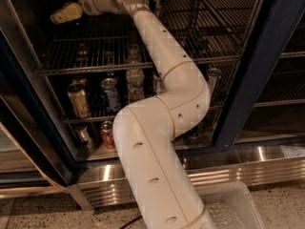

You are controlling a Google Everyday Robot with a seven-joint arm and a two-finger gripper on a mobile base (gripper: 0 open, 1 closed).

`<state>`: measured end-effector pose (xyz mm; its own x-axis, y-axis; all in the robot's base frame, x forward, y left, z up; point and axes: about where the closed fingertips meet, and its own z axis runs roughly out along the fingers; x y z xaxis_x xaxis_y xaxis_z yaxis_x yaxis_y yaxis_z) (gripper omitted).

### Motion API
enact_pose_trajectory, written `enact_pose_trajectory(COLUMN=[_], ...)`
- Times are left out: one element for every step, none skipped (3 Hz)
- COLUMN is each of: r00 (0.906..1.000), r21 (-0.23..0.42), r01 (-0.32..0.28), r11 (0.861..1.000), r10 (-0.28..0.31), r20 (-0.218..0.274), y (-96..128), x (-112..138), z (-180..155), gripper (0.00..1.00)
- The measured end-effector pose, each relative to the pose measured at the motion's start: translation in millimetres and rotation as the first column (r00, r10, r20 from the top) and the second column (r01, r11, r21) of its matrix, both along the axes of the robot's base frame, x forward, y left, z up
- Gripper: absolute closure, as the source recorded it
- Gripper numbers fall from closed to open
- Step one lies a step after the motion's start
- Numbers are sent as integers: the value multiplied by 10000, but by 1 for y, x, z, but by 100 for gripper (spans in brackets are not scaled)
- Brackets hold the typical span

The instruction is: Pick pepsi can from top shelf of fridge

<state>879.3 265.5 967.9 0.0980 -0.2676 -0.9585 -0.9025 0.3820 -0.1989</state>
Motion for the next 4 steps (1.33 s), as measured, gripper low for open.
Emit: enact_pose_trajectory(r00=[10000, 10000, 10000, 10000], r21=[0, 0, 0, 0], r01=[0, -1, -1, -1], r11=[10000, 10000, 10000, 10000], r10=[0, 1, 1, 1], r20=[0, -1, -1, -1], y=[0, 0, 0, 0], x=[0, 0, 0, 0], z=[0, 0, 0, 0], gripper=[19, 43, 66, 87])
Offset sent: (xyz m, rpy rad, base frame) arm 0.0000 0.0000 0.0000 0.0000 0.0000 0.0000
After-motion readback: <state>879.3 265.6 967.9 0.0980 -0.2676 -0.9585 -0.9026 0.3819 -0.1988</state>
